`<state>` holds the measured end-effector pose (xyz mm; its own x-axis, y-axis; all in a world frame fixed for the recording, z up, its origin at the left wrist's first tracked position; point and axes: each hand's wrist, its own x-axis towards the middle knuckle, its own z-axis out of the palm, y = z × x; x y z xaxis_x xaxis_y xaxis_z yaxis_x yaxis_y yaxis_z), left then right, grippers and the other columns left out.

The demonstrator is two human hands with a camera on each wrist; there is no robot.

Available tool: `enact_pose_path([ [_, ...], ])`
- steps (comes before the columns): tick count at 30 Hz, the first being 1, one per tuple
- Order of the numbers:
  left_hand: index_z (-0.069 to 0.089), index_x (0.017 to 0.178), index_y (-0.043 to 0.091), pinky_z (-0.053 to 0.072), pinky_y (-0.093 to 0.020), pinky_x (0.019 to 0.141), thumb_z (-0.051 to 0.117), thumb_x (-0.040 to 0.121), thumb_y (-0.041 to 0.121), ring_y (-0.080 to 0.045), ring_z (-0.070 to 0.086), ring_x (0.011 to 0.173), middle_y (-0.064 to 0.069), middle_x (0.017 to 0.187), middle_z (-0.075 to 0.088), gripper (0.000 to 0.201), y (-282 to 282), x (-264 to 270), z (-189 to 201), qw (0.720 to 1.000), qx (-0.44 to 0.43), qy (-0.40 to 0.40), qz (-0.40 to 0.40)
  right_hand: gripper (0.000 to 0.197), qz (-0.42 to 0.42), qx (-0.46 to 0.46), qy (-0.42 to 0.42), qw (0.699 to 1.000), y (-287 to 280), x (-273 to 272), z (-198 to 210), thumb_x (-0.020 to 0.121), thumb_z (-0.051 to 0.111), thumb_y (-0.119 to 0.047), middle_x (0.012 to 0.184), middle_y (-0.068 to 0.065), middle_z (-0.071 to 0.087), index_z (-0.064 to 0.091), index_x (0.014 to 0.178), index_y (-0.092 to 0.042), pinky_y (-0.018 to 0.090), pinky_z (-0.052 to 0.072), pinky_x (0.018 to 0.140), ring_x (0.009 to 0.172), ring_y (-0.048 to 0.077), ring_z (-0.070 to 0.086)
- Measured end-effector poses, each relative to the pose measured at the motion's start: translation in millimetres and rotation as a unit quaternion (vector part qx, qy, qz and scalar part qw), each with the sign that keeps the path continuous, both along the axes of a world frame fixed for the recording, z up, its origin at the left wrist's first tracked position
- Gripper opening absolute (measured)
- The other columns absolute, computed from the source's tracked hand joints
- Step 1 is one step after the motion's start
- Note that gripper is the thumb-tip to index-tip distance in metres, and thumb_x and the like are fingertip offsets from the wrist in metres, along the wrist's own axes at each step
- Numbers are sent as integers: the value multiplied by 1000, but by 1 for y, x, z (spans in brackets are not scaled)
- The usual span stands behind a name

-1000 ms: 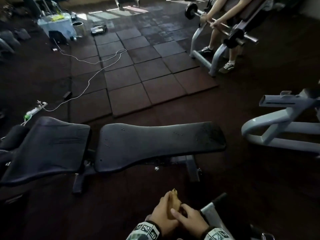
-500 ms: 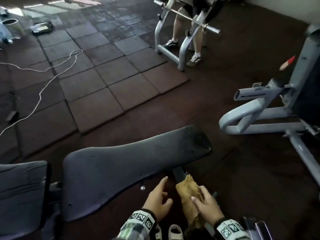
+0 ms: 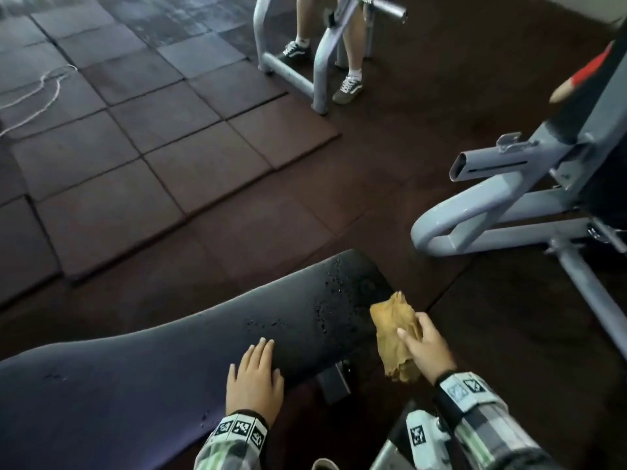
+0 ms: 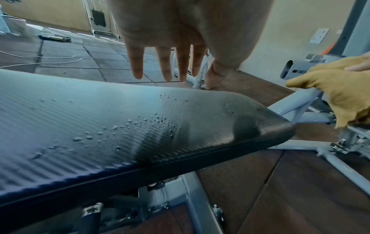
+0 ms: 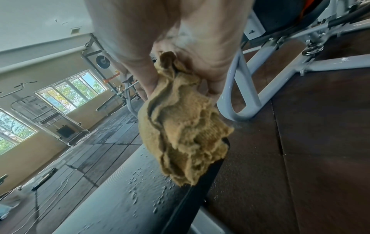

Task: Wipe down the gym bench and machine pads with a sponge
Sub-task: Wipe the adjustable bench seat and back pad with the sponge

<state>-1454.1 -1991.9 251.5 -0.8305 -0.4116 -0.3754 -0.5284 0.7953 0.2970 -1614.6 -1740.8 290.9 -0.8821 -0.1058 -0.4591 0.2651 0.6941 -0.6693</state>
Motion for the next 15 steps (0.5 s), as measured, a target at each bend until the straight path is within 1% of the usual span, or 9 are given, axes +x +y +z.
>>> enact_pose_path([
  [1,26,152,24,19,-45,117,43,98,31,-12,19,147,8,159,20,57,-1,-7,-15,1000,-4,10,6,13,-4,-1,1,1000,-3,-11,-11,89,58,-19,91,-1,65,51,100,-19,31,44,79,93,25,61],
  [3,43,145,18,29,-55,111,48,94,29,-17,33,142,3,155,34,53,-6,-19,-44,1000,-11,23,8,19,-13,7,3,1000,-10,-30,-32,90,57,-19,96,2,63,50,107,-16,27,38,77,98,27,59],
  [5,52,139,16,34,-62,104,44,87,36,-21,41,138,-1,150,42,56,-11,-27,-70,999,-37,28,5,32,-20,31,-3,999,-17,-44,-52,91,56,-20,109,9,61,45,121,-15,26,38,79,106,30,57],
  [7,50,140,17,25,-64,107,35,86,43,-18,35,141,-2,151,40,62,-16,-33,-84,998,-51,42,-3,47,-9,52,20,998,-21,-48,-69,91,55,-22,124,13,54,37,134,-18,28,38,88,113,31,53],
  [8,45,143,19,15,-63,111,32,86,45,-15,27,143,-2,154,36,64,-17,-34,-93,997,-56,55,-8,53,3,57,50,997,-21,-47,-81,91,55,-22,128,12,49,34,140,-21,27,37,93,115,29,50],
  [10,37,147,25,-7,-53,114,29,88,46,-10,13,145,2,158,24,64,-20,-35,-106,995,-67,75,-11,56,31,64,136,988,-19,-41,-103,91,55,-28,127,10,39,33,143,-29,27,35,100,115,25,47],
  [11,35,148,27,-11,-48,114,28,89,47,-8,9,145,4,158,20,63,-22,-35,-109,994,-73,82,-9,53,50,78,184,979,-17,-38,-110,91,52,-34,130,10,35,37,141,-32,33,36,104,116,26,44],
  [13,32,149,29,-9,-47,115,28,91,47,-8,9,146,5,158,19,61,-22,-34,-114,992,-82,96,-7,52,91,150,265,948,-15,-30,-123,88,42,-50,145,11,23,42,138,-35,46,32,107,121,31,32],
  [15,30,150,29,-5,-49,116,28,93,47,-10,11,146,4,158,21,60,-21,-31,-118,989,-92,112,-5,59,133,200,291,926,-16,-25,-135,87,34,-58,156,8,7,35,142,-36,52,16,110,131,36,17],
])
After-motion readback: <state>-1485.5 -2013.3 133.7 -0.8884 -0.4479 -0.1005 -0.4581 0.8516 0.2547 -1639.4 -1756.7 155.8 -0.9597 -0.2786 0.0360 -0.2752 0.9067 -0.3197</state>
